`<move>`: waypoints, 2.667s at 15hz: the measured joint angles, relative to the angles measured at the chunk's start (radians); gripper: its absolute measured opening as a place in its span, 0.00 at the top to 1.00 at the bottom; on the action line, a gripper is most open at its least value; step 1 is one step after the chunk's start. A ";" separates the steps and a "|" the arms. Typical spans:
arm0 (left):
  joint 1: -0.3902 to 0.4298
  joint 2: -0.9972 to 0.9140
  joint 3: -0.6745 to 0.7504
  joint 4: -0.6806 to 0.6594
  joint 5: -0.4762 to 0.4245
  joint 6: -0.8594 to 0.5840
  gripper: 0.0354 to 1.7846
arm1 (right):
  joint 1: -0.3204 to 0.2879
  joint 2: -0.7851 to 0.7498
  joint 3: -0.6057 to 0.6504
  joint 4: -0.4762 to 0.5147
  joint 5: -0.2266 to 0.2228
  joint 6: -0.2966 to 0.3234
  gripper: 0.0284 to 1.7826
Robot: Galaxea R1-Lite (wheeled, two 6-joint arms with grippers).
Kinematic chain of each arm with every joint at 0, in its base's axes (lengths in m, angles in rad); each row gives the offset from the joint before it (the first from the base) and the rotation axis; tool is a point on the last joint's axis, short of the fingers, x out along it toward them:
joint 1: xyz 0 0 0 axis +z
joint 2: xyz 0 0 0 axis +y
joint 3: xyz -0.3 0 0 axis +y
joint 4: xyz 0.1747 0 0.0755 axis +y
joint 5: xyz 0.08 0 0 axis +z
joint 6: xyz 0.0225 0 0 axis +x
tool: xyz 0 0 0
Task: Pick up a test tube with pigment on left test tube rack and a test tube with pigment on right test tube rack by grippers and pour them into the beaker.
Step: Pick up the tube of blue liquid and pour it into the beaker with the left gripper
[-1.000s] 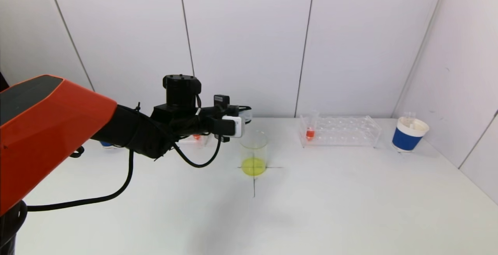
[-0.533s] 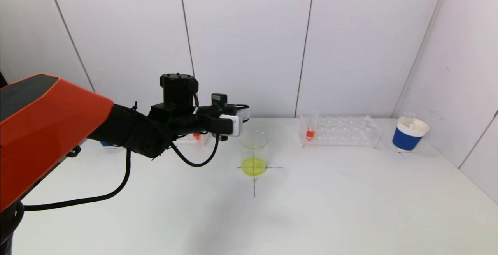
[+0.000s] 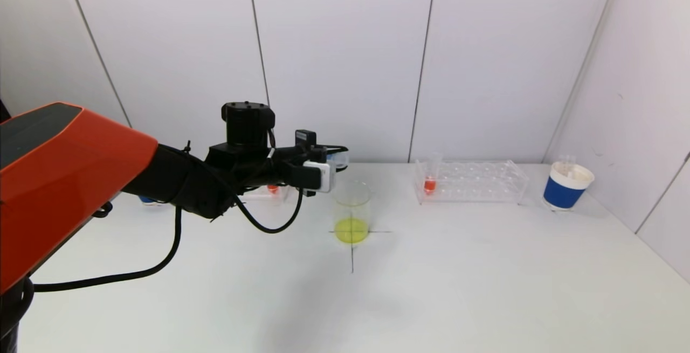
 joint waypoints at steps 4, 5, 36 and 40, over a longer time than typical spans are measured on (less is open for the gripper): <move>0.006 0.007 -0.001 0.001 -0.015 0.026 0.77 | 0.000 0.000 0.000 0.000 0.000 0.000 0.01; 0.006 0.009 -0.004 0.001 -0.032 0.029 0.77 | 0.000 0.000 0.000 0.000 0.000 0.000 0.01; 0.016 0.126 -0.121 0.011 -0.046 0.147 0.77 | 0.000 0.000 0.000 0.000 0.000 0.000 0.01; 0.014 0.128 -0.123 0.011 -0.048 0.181 0.77 | 0.000 0.000 0.000 0.000 0.000 0.000 0.01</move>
